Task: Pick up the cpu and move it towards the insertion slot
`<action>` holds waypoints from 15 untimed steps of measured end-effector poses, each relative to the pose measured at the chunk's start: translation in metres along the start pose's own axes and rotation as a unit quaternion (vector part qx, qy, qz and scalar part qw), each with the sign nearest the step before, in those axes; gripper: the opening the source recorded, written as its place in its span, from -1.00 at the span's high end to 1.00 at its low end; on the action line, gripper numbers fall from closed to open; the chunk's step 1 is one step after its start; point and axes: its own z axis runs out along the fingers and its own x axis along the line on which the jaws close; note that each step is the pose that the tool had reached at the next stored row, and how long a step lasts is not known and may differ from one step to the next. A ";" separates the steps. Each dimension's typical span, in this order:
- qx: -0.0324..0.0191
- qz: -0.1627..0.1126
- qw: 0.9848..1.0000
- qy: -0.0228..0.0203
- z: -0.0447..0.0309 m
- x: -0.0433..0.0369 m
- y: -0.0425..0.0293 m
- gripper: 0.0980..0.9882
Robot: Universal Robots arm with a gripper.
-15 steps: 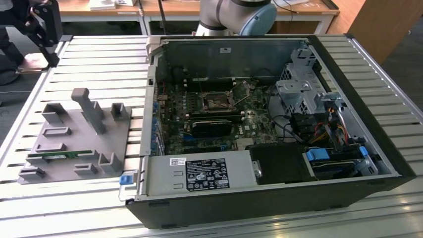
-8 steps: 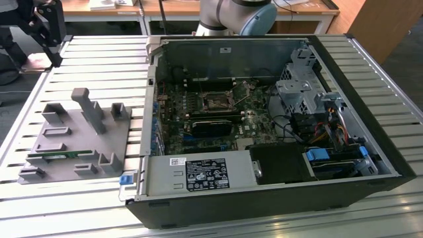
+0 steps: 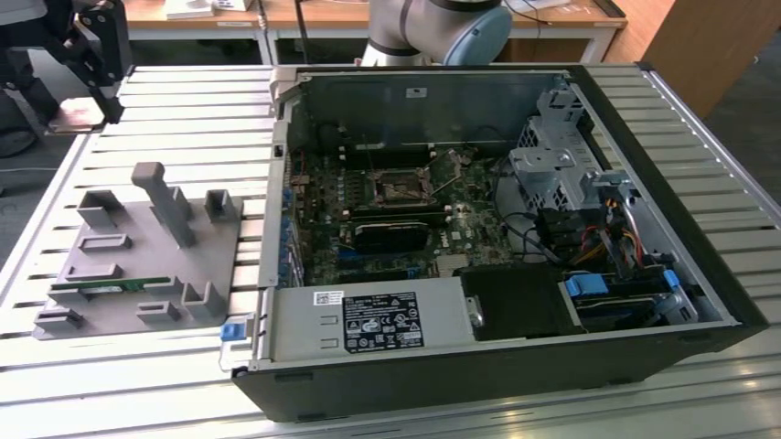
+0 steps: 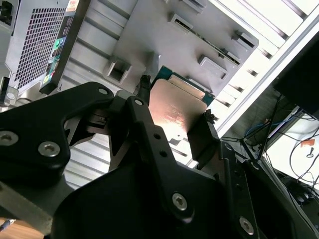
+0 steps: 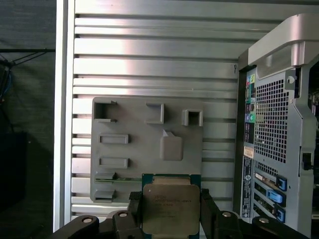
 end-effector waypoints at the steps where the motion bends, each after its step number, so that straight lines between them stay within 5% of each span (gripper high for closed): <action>1: 0.000 0.000 1.000 0.000 0.0000 -0.0008 0.0000 0.00; 15: 0.000 0.000 1.000 0.000 0.0000 -0.0145 -0.0002 0.00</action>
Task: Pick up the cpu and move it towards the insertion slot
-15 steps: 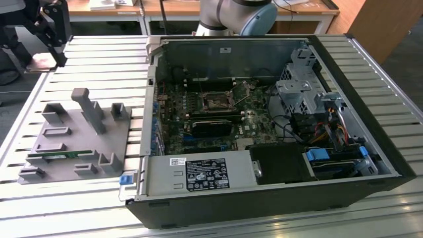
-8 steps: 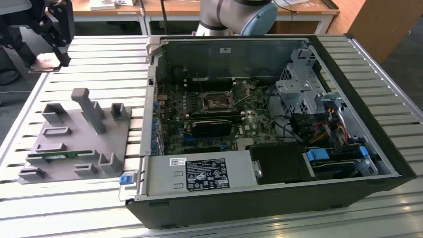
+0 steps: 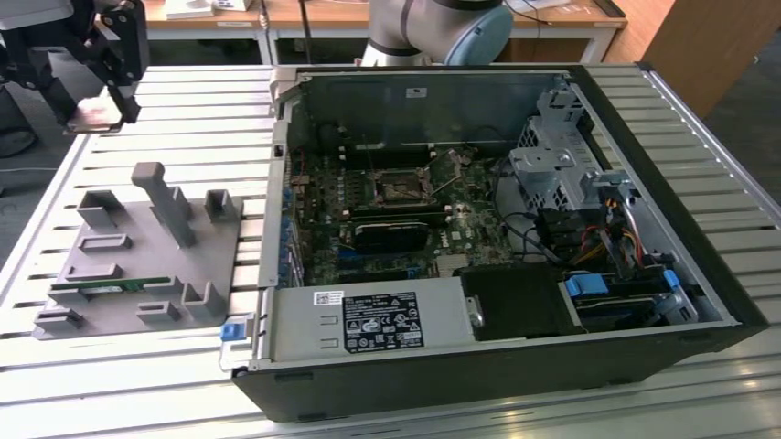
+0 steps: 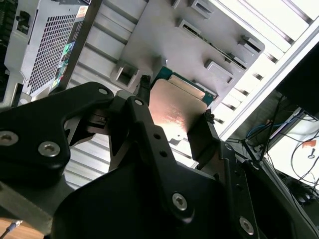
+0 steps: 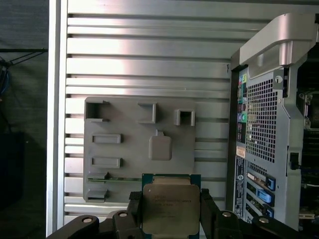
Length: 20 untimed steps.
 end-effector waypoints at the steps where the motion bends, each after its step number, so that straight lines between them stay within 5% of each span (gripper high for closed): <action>1: 0.000 0.000 1.000 0.000 0.0000 -0.0008 0.0000 0.00; 20: 0.000 0.000 1.000 0.000 0.0000 -0.0155 -0.0002 0.00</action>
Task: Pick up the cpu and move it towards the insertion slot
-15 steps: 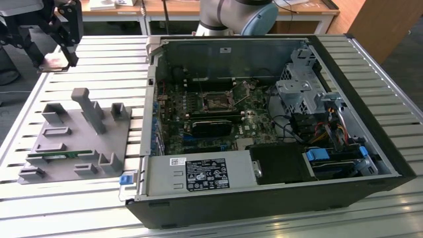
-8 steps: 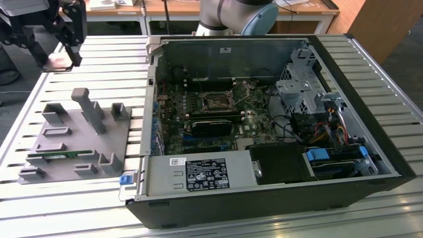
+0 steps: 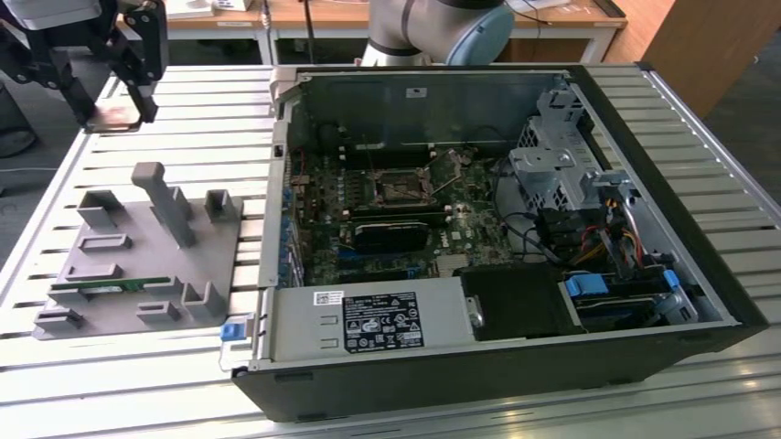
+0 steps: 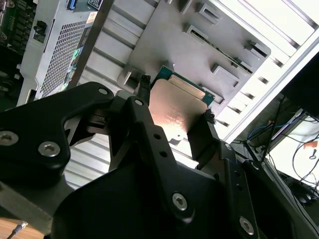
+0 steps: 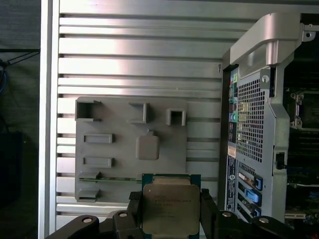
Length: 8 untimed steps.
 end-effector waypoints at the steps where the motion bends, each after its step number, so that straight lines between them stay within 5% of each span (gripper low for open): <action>1: 0.000 0.000 1.000 0.000 0.0000 -0.0007 0.0000 0.00; 8: 0.000 0.000 1.000 0.000 0.0000 -0.0056 -0.0001 0.00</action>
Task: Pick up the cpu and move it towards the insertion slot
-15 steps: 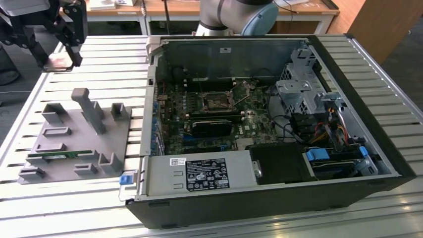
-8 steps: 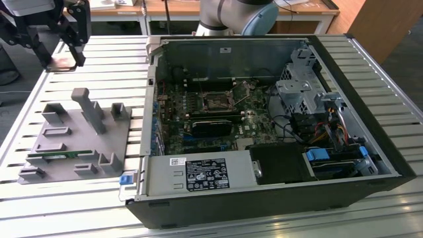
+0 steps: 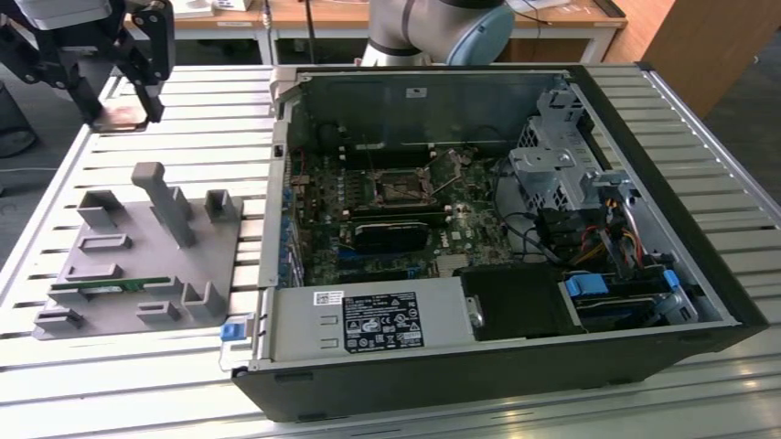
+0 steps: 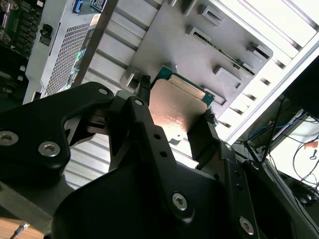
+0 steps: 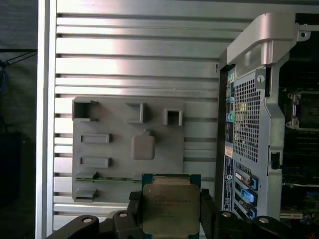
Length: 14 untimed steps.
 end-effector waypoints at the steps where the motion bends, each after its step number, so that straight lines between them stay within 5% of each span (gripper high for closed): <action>1: 0.000 0.000 1.000 0.000 0.0000 -0.0008 0.0000 0.00; 14: 0.000 0.000 1.000 0.000 0.0000 -0.0120 -0.0001 0.00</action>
